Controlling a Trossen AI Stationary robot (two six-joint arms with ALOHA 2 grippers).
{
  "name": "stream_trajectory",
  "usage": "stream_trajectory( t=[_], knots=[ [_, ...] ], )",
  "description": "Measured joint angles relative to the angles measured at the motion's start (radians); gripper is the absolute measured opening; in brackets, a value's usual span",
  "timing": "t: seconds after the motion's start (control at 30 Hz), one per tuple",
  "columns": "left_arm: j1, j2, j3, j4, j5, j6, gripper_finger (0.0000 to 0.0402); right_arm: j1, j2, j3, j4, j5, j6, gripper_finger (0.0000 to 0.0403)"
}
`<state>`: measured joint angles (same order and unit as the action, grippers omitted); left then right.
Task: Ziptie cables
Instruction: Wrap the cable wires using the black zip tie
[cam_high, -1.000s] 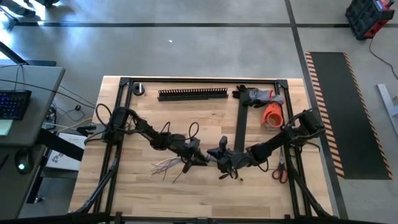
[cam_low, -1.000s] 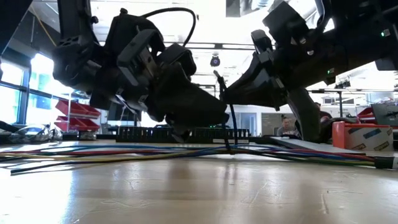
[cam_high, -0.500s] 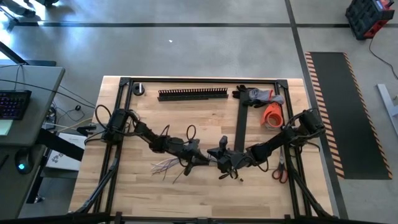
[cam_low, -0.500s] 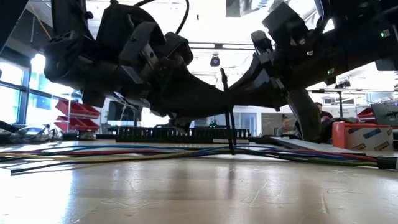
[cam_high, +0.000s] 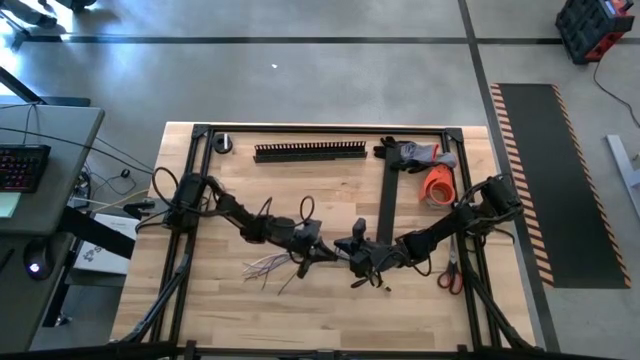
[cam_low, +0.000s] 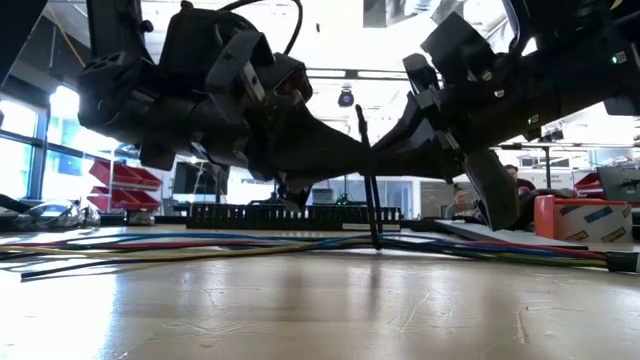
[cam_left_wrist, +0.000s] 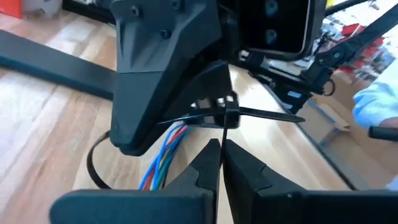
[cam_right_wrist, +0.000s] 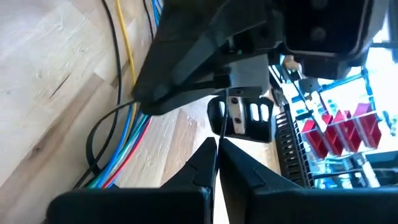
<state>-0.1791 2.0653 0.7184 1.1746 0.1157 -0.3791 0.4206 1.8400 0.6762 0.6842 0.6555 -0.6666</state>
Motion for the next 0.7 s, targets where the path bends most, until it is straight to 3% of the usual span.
stream_trajectory(
  t=[0.37, 0.7],
  knots=[
    [0.052, -0.001, 0.0, -0.009, 0.14, -0.185, 0.0, 0.0, 0.0, 0.0, 0.03, 0.023, -0.263, 0.0],
    [0.078, 0.001, -0.026, -0.01, 0.164, -0.3, 0.0, 0.005, 0.0, 0.0, 0.03, 0.007, -0.433, 0.0]
  ],
)
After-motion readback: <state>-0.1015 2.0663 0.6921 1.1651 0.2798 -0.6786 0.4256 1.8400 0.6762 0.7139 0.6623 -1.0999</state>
